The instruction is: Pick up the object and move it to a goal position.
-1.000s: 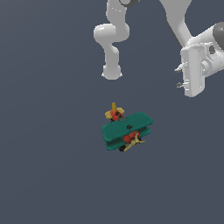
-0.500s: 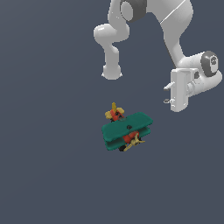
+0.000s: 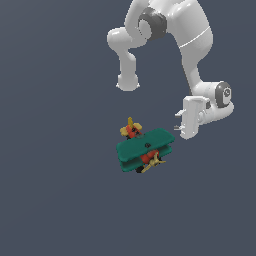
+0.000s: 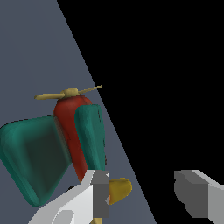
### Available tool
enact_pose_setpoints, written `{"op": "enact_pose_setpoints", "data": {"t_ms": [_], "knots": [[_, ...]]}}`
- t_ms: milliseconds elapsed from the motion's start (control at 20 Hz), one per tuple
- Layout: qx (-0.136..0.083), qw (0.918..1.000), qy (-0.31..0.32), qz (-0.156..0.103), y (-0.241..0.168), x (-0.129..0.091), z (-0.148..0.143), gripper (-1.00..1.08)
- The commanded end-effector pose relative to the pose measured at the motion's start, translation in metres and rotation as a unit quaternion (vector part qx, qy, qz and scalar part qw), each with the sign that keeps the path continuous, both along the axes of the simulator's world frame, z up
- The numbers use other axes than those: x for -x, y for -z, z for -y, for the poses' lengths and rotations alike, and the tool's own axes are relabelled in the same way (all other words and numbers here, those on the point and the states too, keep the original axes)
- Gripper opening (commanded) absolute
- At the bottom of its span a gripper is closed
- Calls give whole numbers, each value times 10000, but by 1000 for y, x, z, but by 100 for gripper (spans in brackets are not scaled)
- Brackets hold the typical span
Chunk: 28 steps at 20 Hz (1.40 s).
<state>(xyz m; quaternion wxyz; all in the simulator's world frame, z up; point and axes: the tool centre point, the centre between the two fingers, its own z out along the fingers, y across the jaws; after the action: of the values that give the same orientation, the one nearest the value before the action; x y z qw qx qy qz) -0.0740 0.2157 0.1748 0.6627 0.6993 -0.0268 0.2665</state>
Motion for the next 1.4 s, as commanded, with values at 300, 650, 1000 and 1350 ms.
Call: {"op": "enact_pose_setpoints", "data": {"t_ms": [300,650,1000,1350], "knots": [[210,9997,86,-127,38,3,18,28],[261,9995,109,-164,48,4,23,28],[327,9992,141,-160,46,2,27,28],[351,9991,154,-162,46,2,30,28]]}}
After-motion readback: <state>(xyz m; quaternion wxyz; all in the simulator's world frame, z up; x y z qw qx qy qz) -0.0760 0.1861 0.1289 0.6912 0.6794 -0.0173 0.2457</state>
